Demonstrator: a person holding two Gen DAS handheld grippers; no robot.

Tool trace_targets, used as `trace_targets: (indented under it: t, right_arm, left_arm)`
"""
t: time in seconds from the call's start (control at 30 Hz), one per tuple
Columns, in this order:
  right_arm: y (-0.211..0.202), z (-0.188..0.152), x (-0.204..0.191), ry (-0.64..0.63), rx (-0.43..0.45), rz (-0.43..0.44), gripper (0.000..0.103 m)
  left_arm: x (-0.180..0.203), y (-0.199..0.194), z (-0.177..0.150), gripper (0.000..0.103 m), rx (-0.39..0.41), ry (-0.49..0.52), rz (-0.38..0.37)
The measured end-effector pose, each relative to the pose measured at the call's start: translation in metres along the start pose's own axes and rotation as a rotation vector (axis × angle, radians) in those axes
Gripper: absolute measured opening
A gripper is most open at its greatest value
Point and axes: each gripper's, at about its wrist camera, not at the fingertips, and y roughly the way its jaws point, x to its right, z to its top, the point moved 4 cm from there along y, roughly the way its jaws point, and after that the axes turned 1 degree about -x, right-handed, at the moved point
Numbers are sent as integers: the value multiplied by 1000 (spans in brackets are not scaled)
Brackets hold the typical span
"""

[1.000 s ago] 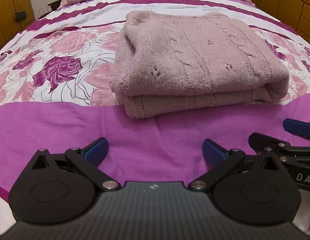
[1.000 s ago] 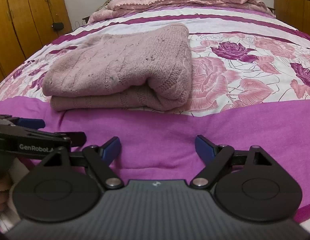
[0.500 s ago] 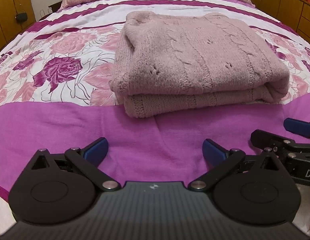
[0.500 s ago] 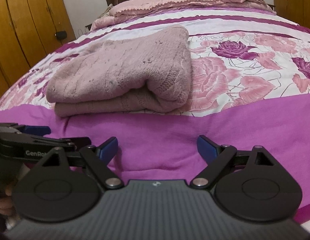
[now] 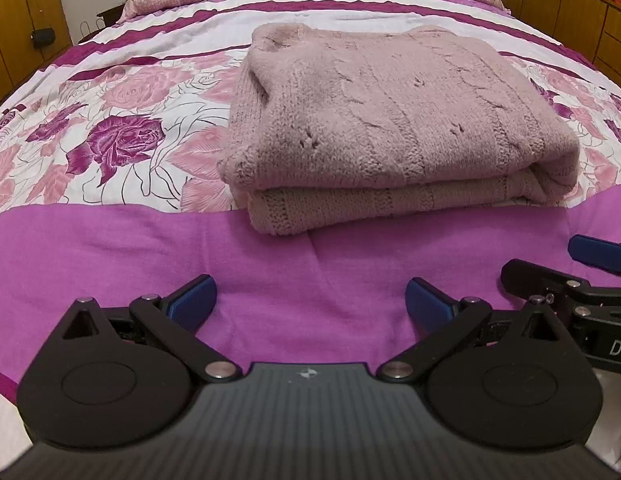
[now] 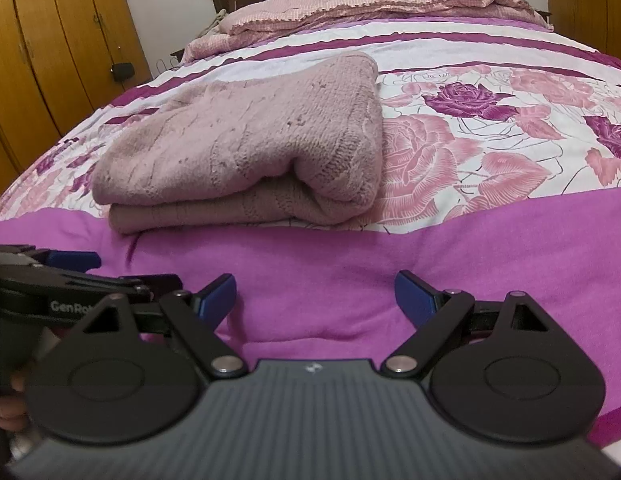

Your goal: Fold small clothes

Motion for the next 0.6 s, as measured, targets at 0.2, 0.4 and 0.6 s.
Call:
trace_targets:
  t: [0.2, 0.4, 0.6]
  right_arm:
    - [1, -1, 1, -7, 0, -4, 89]
    - [0, -1, 0, -6, 5, -2, 89]
    - [0, -1, 1, -4, 6, 0, 89]
  left_arm:
    - [1, 0, -1, 103, 10, 6, 5]
    - [1, 1, -2, 103, 13, 9, 8]
    - [2, 1, -2, 103, 17, 11, 12]
